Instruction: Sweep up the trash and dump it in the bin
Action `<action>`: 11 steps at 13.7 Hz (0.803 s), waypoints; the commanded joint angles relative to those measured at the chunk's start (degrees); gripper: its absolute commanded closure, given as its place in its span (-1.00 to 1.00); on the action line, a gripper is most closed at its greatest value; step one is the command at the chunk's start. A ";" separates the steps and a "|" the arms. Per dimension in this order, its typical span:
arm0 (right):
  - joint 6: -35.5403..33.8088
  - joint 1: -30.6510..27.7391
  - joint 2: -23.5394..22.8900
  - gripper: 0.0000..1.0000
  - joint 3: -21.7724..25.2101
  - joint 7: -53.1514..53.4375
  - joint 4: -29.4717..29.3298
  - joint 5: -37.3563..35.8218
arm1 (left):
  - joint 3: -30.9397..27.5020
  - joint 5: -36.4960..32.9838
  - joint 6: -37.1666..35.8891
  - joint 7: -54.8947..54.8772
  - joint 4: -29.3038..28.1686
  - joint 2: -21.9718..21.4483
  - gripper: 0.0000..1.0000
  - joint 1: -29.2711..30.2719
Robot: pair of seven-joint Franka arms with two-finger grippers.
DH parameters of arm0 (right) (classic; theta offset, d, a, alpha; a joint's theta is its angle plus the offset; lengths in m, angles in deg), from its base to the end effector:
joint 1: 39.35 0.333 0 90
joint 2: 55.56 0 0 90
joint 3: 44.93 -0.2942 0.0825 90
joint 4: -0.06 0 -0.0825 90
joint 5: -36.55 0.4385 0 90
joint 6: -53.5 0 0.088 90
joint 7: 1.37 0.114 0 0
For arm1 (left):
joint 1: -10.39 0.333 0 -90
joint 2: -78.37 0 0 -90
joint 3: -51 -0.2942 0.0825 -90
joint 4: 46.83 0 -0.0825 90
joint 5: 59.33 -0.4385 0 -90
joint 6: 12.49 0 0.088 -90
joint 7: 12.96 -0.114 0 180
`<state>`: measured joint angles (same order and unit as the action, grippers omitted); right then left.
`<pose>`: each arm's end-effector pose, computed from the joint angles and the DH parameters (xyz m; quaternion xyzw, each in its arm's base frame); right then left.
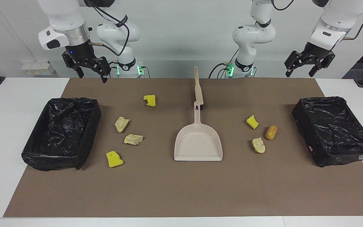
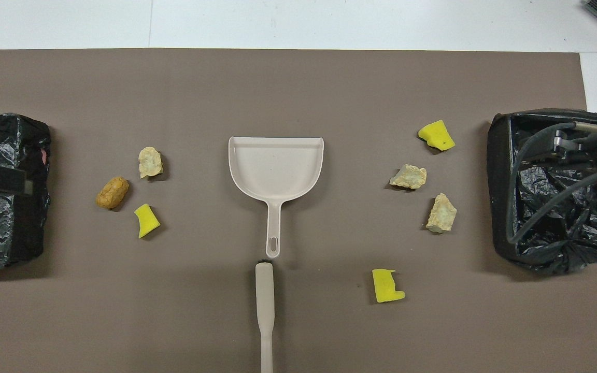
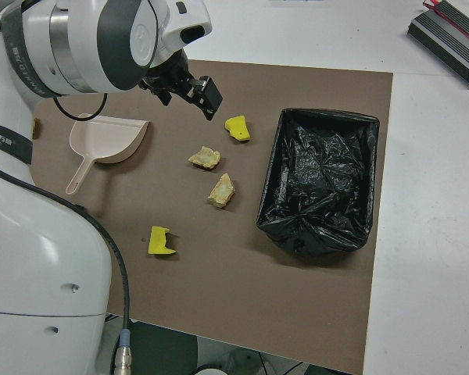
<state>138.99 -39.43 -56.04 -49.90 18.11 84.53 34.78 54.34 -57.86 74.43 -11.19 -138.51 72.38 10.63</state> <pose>0.6017 0.0475 0.6342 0.9916 -0.1282 0.0078 0.0137 0.5718 -0.0357 0.6373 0.9998 -0.0123 0.0102 0.0102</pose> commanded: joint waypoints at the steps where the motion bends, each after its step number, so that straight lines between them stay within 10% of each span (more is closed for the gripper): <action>1: 0.38 -0.27 0.04 -1.00 -0.13 -0.85 -0.36 0.72 | -0.54 0.64 -0.52 0.25 -0.25 -0.78 -1.00 -0.24; 11: 0.29 -0.27 0.12 -1.00 0.22 -1.46 -0.27 0.63 | -0.45 0.64 -0.44 0.43 -0.60 -0.87 -1.00 -1.03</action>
<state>138.99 -39.45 -56.04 -49.79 18.11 84.50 34.78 54.54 -57.86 74.43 -11.12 -138.53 72.37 10.57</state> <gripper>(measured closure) 0.000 0.000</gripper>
